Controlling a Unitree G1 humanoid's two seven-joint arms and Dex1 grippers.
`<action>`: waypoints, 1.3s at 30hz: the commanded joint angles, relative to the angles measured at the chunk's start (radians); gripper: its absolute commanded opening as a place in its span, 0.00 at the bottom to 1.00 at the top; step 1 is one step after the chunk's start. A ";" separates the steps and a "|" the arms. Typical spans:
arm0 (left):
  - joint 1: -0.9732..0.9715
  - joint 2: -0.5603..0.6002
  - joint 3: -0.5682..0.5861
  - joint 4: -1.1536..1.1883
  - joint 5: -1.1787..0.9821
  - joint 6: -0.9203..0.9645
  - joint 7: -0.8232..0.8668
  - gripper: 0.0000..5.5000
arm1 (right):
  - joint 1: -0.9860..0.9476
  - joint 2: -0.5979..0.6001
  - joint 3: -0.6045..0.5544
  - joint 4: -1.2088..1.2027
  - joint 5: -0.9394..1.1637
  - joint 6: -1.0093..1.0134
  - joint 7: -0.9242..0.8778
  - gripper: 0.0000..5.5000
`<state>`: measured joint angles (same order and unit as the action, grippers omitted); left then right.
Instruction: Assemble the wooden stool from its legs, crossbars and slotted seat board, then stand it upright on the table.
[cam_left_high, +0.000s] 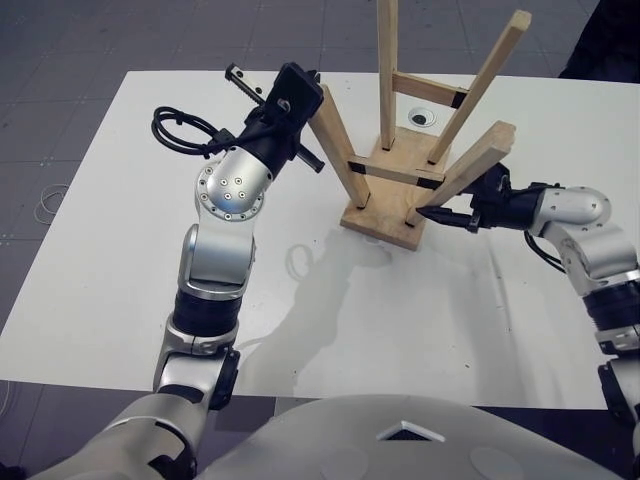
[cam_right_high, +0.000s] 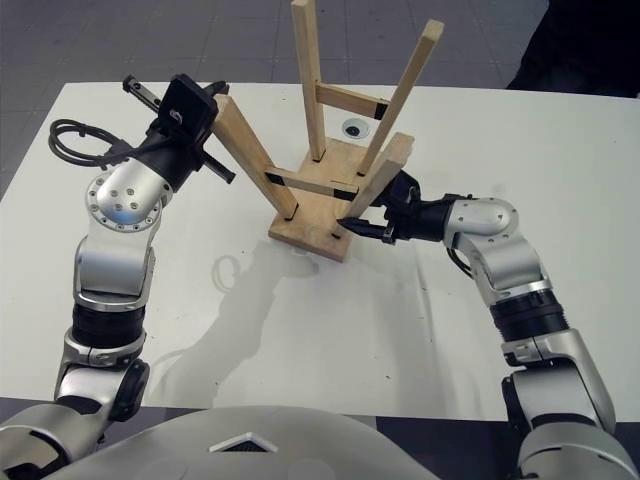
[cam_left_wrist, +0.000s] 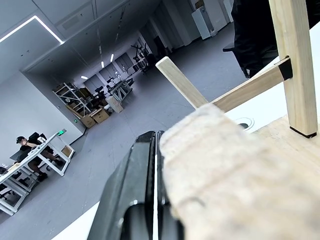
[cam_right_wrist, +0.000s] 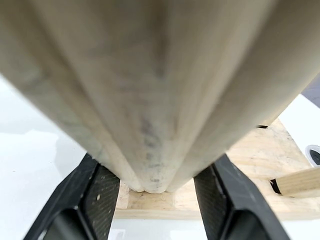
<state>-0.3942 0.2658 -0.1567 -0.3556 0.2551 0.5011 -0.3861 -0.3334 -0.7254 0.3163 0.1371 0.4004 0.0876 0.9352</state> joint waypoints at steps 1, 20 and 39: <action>-0.006 0.006 -0.025 -0.096 -0.042 -0.011 -0.041 0.02 | 0.201 -0.089 0.143 0.017 -0.277 0.121 -0.076 0.37; -0.003 0.104 0.085 -0.069 -0.057 -0.042 -0.042 0.02 | 0.013 -0.102 0.206 0.151 -0.136 0.324 0.141 0.37; -0.005 0.173 0.182 -0.045 -0.037 -0.112 0.063 0.02 | 0.166 -0.136 0.190 0.100 -0.338 0.002 -0.211 0.37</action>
<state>-0.3772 0.4325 0.0341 -0.3963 0.2023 0.3842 -0.3374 -0.2934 -0.7945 0.3763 0.1265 0.4429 -0.0071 0.8536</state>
